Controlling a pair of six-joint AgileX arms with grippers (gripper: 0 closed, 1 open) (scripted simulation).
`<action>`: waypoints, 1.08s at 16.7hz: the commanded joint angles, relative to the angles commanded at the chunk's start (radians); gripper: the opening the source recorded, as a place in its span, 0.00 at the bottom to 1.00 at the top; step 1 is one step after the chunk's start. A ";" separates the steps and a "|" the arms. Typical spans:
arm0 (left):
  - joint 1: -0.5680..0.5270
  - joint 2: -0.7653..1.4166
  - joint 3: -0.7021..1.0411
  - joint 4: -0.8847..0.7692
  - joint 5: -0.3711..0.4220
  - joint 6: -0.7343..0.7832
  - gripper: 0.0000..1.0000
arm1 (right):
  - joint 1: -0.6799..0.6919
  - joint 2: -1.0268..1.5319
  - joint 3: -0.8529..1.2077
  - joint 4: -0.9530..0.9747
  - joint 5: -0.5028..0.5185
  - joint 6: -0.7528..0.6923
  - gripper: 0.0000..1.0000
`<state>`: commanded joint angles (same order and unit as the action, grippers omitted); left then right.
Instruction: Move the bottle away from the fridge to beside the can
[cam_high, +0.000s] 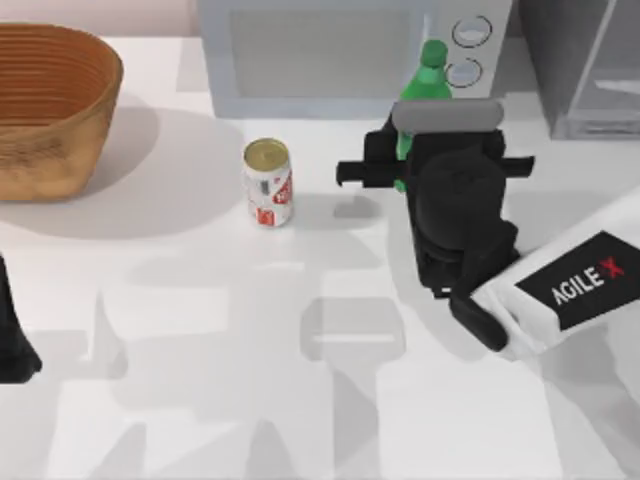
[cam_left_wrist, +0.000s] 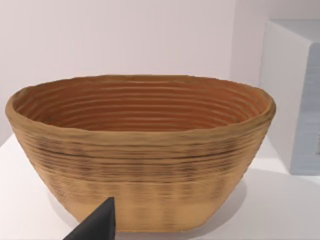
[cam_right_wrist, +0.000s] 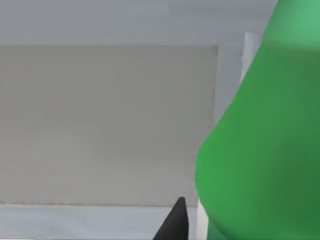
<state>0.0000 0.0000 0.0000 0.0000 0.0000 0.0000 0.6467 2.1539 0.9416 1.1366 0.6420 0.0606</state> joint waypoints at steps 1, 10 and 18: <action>0.000 0.000 0.000 0.000 0.000 0.000 1.00 | 0.000 0.000 0.000 0.000 0.000 0.000 0.00; 0.000 0.000 0.000 0.000 0.000 0.000 1.00 | 0.000 0.000 0.000 0.000 0.000 0.000 0.60; 0.000 0.000 0.000 0.000 0.000 0.000 1.00 | 0.000 0.000 0.000 0.000 0.000 0.000 1.00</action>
<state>0.0000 0.0000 0.0000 0.0000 0.0000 0.0000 0.6467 2.1539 0.9416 1.1366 0.6420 0.0606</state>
